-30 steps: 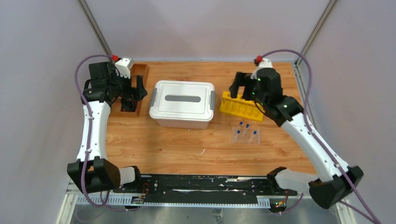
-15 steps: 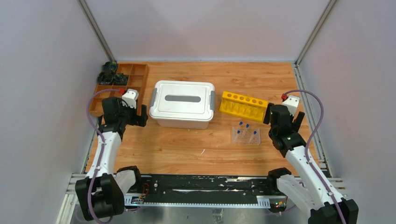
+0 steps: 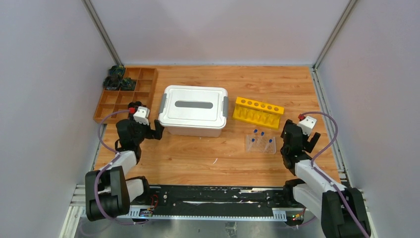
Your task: Organize the chemistry lab equipment
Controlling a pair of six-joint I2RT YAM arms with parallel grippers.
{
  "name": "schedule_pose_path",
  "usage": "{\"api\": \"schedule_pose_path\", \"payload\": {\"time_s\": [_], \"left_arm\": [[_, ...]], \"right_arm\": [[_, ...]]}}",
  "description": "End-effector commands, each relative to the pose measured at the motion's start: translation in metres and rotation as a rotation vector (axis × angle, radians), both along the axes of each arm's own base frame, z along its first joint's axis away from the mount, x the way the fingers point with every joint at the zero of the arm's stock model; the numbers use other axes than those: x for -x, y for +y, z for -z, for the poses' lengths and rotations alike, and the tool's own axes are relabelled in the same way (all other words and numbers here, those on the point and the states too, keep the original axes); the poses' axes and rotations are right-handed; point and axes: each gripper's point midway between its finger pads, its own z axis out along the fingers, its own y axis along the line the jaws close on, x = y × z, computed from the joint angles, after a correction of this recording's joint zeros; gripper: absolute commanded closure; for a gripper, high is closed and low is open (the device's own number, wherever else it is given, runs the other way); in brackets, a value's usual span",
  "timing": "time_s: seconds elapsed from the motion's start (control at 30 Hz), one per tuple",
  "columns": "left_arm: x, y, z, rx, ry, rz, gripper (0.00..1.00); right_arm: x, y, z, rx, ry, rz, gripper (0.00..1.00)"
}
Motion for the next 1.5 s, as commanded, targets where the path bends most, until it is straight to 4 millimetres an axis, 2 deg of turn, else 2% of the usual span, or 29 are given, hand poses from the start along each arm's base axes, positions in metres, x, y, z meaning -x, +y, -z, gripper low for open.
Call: {"api": "schedule_pose_path", "payload": {"time_s": [0.0, 0.13, 0.3, 0.33, 0.4, 0.47, 0.57, 0.63, 0.67, 0.73, 0.87, 1.0, 1.47], "left_arm": [[-0.028, -0.003, -0.042, 0.005, -0.205, 0.037, 0.0], [-0.039, 0.002, -0.043, 0.033, -0.21, 0.007, 0.0], [-0.039, 0.0, -0.047, 0.096, -0.325, -0.031, 0.0], [-0.04, -0.001, -0.055, 0.107, -0.367, -0.029, 0.0], [-0.039, 0.0, -0.049, 0.081, -0.325, -0.029, 0.0], [-0.035, -0.004, -0.051, 0.051, -0.356, -0.024, 0.0], [-0.025, -0.002, -0.055, 0.039, -0.418, -0.058, 0.0], [-0.019, 0.001, -0.045, -0.025, -0.414, -0.109, 0.0], [-0.019, -0.007, -0.045, -0.049, -0.433, -0.094, 0.0], [-0.022, -0.016, -0.045, -0.062, -0.448, -0.083, 0.0], [-0.043, -0.014, -0.031, -0.085, -0.298, -0.079, 0.0], [-0.043, -0.004, -0.033, -0.061, -0.313, -0.145, 0.0], [-0.046, -0.002, -0.03, -0.059, -0.296, -0.163, 0.0]], "right_arm": [[-0.025, 0.003, -0.015, -0.008, -0.136, -0.034, 0.0], [-0.042, 0.009, -0.015, 0.045, -0.137, -0.113, 0.01], [-0.056, 0.016, -0.013, 0.089, -0.155, -0.185, 0.0], [-0.059, 0.021, -0.012, 0.103, -0.155, -0.229, 0.0], [-0.066, 0.036, -0.008, 0.112, -0.135, -0.338, 0.0], [-0.067, 0.048, -0.005, 0.118, -0.15, -0.419, 0.0], [-0.066, 0.046, -0.006, 0.16, -0.217, -0.415, 0.0], [-0.068, 0.047, -0.003, 0.167, -0.197, -0.413, 0.0], [-0.069, 0.047, -0.002, 0.158, -0.175, -0.407, 0.0], [-0.072, 0.047, 0.003, 0.138, -0.117, -0.404, 0.0], [-0.076, 0.045, 0.006, 0.134, -0.1, -0.388, 0.0], [-0.076, 0.043, 0.006, 0.12, -0.095, -0.385, 0.0], [-0.081, 0.043, 0.01, 0.114, -0.06, -0.378, 0.0]]}}
